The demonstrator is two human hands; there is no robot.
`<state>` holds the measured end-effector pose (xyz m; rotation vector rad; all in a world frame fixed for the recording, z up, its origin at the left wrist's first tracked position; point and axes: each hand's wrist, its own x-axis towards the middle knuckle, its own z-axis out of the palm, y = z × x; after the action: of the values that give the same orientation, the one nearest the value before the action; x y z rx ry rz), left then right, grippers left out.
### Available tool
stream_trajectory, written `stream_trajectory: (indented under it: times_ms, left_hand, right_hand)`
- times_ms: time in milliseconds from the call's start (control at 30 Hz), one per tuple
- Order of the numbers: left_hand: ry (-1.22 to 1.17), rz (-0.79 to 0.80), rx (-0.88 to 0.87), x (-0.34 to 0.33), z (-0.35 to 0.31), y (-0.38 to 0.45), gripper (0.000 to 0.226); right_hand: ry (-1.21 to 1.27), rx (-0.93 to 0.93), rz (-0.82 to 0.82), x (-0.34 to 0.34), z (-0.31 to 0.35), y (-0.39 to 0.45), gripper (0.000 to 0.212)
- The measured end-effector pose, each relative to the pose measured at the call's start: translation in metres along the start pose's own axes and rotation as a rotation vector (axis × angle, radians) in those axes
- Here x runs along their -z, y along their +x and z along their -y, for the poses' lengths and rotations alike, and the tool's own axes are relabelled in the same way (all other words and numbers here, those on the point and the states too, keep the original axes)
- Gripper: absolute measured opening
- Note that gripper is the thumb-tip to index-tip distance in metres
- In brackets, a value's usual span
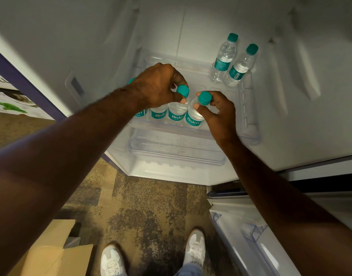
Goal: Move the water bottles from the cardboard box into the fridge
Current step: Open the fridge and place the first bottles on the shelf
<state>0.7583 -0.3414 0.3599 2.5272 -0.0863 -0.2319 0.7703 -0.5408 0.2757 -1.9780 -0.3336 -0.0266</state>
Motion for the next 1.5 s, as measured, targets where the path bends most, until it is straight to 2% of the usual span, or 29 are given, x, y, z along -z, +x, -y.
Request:
stream_trajectory:
  times_ms: [267,467,600,767,833,1000,1133,1233,1333,1500]
  left_hand:
    - [-0.064,0.017,-0.024,0.006,-0.003,0.001,0.038]
    - [-0.227,-0.118,-0.019,0.002,-0.009,0.013,0.042]
    - [-0.462,-0.245,0.005,-0.001,-0.021,0.032,0.035]
    - [-0.721,-0.427,0.049,-0.013,-0.048,0.071,0.03]
    - [-0.78,-0.441,0.072,-0.018,-0.062,0.083,0.032]
    - [-0.657,-0.35,0.083,-0.028,-0.084,0.116,0.042]
    - [-0.579,-0.306,0.119,-0.03,-0.087,0.144,0.057]
    - [-0.284,-0.167,0.059,-0.036,-0.086,0.162,0.074]
    - [-0.055,-0.067,-0.007,-0.044,-0.089,0.177,0.077]
    - [0.13,-0.057,-0.061,-0.049,-0.087,0.193,0.076]
  right_hand:
    - [0.082,-0.056,0.1,0.006,-0.002,-0.004,0.037]
    - [0.233,0.027,0.063,0.014,-0.005,-0.006,0.047]
    - [0.205,-0.014,-0.103,0.016,0.001,0.015,0.055]
    - [0.12,-0.076,-0.44,0.028,0.0,0.062,0.038]
    - [0.046,-0.075,-0.52,0.033,-0.007,0.081,0.037]
    - [-0.088,-0.075,-0.573,0.045,-0.02,0.118,0.044]
    - [-0.166,-0.135,-0.505,0.057,-0.027,0.139,0.055]
    - [-0.188,-0.183,-0.4,0.066,-0.035,0.151,0.061]
    - [-0.228,-0.243,-0.33,0.076,-0.042,0.16,0.063]
    - [-0.244,-0.274,-0.204,0.083,-0.054,0.17,0.063]
